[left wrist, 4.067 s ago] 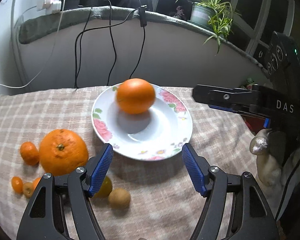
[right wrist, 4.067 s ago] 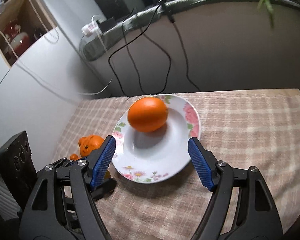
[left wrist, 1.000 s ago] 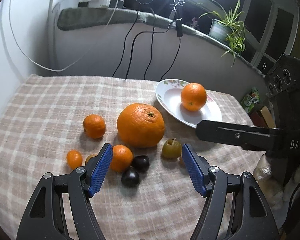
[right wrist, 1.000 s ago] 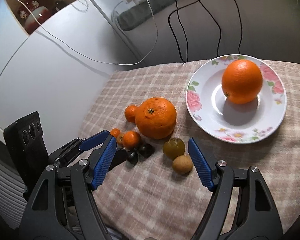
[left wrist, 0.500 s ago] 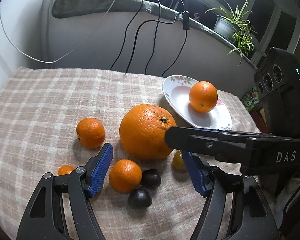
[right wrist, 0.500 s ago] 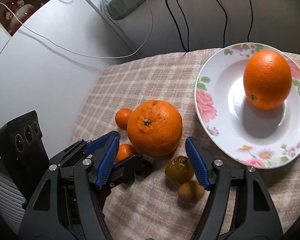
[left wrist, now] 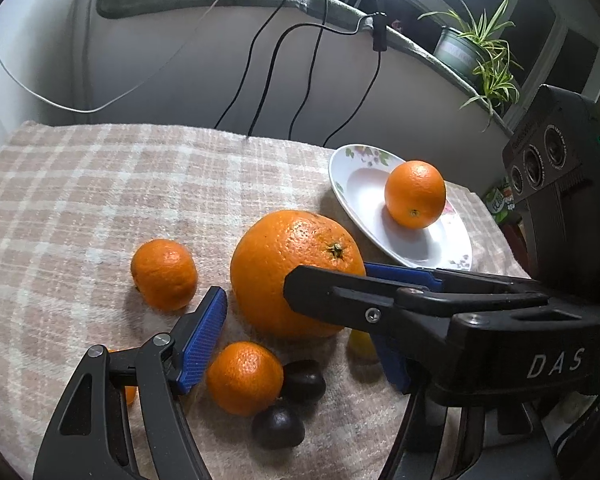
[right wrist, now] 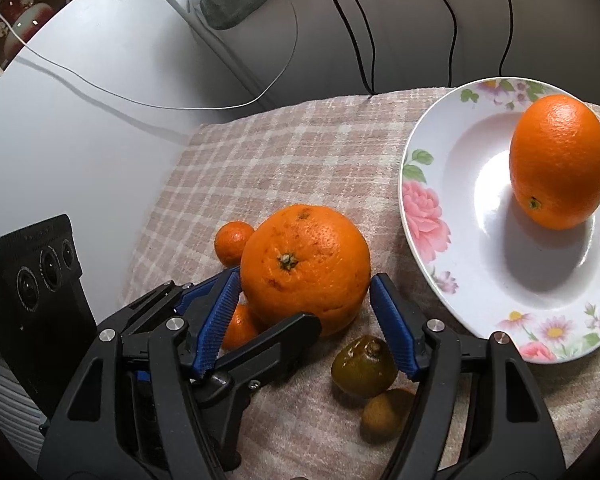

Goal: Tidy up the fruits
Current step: 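Close the right tool around the large navel orange, then carry the navel orange with the right tool onto the plate beside the first orange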

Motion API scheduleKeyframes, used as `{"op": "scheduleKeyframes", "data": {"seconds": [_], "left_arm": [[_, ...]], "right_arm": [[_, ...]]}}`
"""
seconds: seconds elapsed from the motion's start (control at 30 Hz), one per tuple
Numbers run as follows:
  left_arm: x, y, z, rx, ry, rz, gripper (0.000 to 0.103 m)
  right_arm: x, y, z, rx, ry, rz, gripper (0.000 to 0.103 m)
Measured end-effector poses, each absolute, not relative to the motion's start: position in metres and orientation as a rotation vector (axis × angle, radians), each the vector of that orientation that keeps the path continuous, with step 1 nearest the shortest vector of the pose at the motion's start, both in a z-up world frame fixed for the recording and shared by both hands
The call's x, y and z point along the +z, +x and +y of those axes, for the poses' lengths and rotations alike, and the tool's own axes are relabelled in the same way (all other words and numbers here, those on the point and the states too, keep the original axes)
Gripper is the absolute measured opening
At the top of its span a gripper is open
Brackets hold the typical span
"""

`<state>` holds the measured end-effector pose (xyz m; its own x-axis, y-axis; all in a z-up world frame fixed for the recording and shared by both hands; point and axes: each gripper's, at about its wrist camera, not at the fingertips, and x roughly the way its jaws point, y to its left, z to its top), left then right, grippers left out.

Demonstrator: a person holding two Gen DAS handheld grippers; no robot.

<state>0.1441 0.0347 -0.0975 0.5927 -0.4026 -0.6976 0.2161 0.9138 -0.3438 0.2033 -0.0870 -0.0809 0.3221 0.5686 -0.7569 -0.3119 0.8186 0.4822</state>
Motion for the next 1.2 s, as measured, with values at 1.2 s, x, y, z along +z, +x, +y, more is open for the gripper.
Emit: {"op": "scheduleKeyframes", "data": {"seconds": [1.2], "left_arm": [[-0.059, 0.121, -0.007, -0.401, -0.144, 0.752, 0.067]], "right_arm": [[-0.033, 0.170, -0.118, 0.573, 0.220, 0.944, 0.067]]}}
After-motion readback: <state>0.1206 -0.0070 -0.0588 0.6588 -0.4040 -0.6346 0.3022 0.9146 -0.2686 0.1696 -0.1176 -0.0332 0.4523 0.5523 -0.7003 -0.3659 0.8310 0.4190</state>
